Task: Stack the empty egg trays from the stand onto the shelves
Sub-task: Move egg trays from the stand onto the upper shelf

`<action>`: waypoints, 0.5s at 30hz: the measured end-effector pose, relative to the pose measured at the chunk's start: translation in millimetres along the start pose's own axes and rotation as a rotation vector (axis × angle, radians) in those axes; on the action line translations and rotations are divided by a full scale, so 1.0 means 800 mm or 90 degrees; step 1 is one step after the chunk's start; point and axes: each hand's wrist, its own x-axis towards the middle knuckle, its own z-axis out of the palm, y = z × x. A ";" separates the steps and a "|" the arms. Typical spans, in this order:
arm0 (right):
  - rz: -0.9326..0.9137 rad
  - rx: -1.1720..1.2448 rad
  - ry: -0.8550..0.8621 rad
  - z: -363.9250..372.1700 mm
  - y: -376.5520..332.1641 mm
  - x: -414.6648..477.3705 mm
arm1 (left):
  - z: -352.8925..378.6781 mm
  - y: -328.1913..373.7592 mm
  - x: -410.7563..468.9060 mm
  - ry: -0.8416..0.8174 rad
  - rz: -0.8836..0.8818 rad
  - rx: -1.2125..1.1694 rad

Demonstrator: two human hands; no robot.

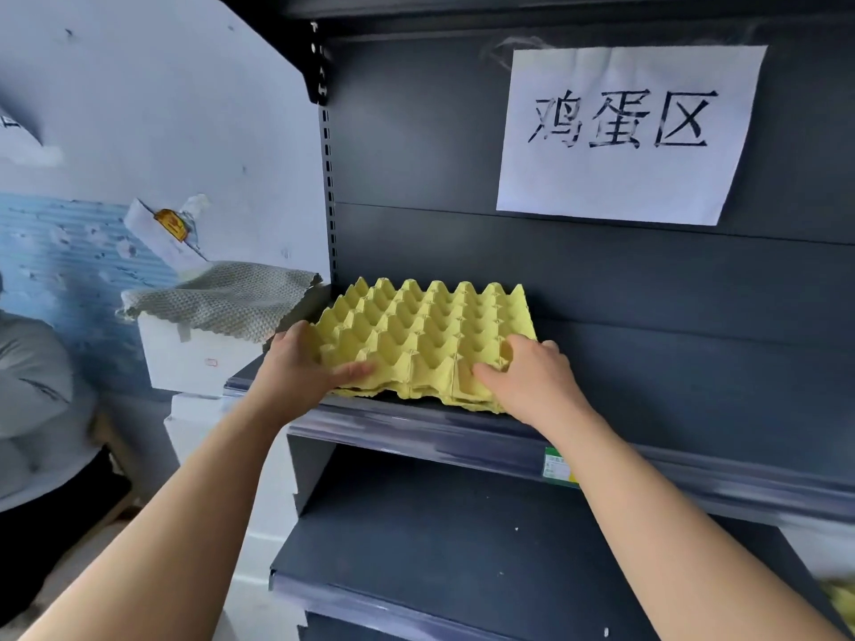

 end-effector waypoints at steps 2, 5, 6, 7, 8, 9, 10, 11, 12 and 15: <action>-0.012 -0.021 0.003 -0.003 0.000 -0.004 | -0.001 0.004 -0.001 0.030 0.037 0.073; -0.056 -0.052 0.047 -0.011 0.003 -0.016 | 0.004 0.022 -0.011 0.102 0.109 0.137; -0.079 -0.055 0.073 -0.016 0.005 -0.021 | 0.008 0.031 -0.018 0.137 0.151 0.145; -0.098 -0.060 0.096 -0.021 0.007 -0.027 | 0.014 0.042 -0.025 0.164 0.197 0.145; -0.113 -0.071 0.116 -0.027 0.011 -0.035 | 0.021 0.053 -0.035 0.178 0.242 0.140; -0.122 -0.083 0.132 -0.031 0.016 -0.043 | 0.029 0.064 -0.046 0.182 0.281 0.133; -0.128 -0.093 0.145 -0.036 0.024 -0.051 | 0.038 0.073 -0.056 0.181 0.315 0.127; -0.129 -0.102 0.154 -0.040 0.033 -0.061 | 0.049 0.084 -0.068 0.174 0.343 0.123; -0.130 -0.110 0.162 -0.044 0.043 -0.071 | 0.061 0.093 -0.080 0.164 0.369 0.120; -0.119 -0.136 0.178 -0.057 0.086 -0.102 | 0.100 0.123 -0.118 0.138 0.447 0.110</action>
